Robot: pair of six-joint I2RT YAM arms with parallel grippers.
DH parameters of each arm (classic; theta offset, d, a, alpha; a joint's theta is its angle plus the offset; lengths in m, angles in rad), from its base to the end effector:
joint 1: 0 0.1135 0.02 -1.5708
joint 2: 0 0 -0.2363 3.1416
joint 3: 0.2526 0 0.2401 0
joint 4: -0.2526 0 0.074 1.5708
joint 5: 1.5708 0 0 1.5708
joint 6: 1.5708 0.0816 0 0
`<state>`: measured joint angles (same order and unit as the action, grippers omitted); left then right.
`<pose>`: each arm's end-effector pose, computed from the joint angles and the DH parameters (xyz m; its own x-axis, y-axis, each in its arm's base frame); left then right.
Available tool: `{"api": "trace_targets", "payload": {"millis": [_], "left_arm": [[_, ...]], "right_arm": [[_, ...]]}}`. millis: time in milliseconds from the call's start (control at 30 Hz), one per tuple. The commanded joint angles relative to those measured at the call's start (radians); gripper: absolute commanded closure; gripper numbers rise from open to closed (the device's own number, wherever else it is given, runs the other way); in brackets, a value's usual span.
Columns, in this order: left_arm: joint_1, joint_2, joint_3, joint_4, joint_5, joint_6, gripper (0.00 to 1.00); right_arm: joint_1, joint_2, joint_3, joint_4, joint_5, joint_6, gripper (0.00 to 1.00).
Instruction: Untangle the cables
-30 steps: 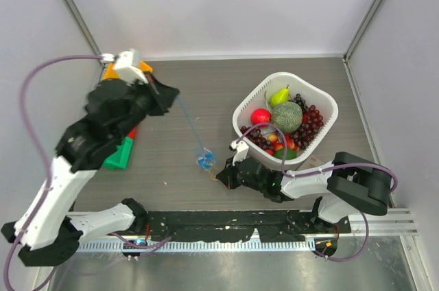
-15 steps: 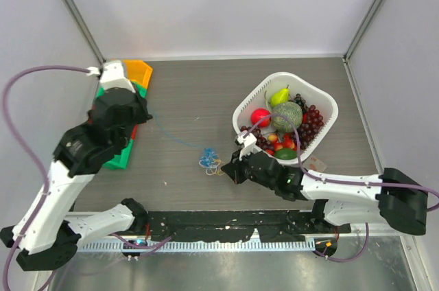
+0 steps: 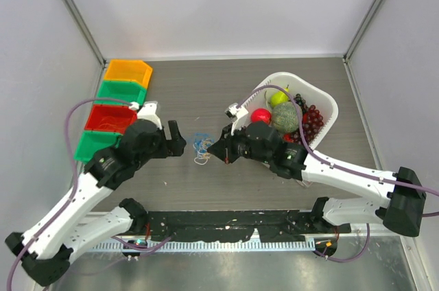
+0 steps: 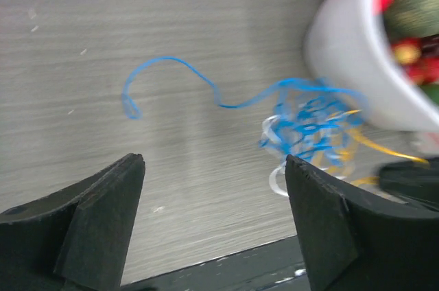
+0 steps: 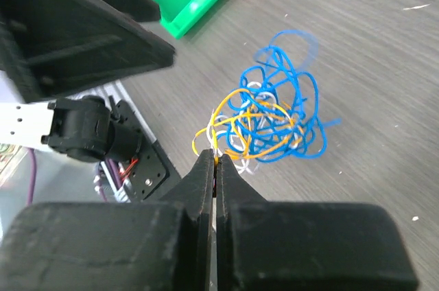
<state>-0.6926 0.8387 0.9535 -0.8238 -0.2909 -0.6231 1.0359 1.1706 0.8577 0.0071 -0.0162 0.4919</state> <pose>0.1701 -0.1107 0.2764 -0.6661 -0.1737 -0.7254 0.0683 0.9542 -0.2913 0.1599 0.2725 0.2698 -0.5453 0.0062 -0.8382 -0.6927 0.5599 0.4547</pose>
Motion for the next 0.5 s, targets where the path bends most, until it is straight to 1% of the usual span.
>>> {"api": "trace_targets", "payload": {"millis": [0,67,200,233,300,433,467], "left_arm": [[0.002,-0.142,-0.038,0.208,0.140,0.019,0.07],[0.001,-0.168,-0.076,0.256,0.220,0.007,0.03],[0.002,-0.167,-0.150,0.331,0.286,-0.047,0.08],[0.002,-0.158,-0.160,0.359,0.338,-0.049,0.10],[0.001,-0.127,-0.176,0.393,0.386,-0.062,0.11],[0.002,-0.055,-0.217,0.463,0.426,-0.086,0.08],[0.001,-0.038,-0.231,0.498,0.461,-0.087,0.08]], "right_arm": [[-0.014,0.018,0.069,-0.059,-0.116,0.011,0.99],[-0.022,0.017,0.067,-0.059,-0.134,0.017,0.99],[-0.031,-0.005,0.058,-0.029,-0.189,0.031,0.99],[-0.031,-0.015,0.055,-0.016,-0.197,0.033,0.99],[-0.033,-0.022,0.056,-0.013,-0.214,0.039,0.99],[-0.033,-0.031,0.055,0.053,-0.257,0.065,0.99],[-0.033,-0.034,0.052,0.062,-0.263,0.069,0.99]]}}
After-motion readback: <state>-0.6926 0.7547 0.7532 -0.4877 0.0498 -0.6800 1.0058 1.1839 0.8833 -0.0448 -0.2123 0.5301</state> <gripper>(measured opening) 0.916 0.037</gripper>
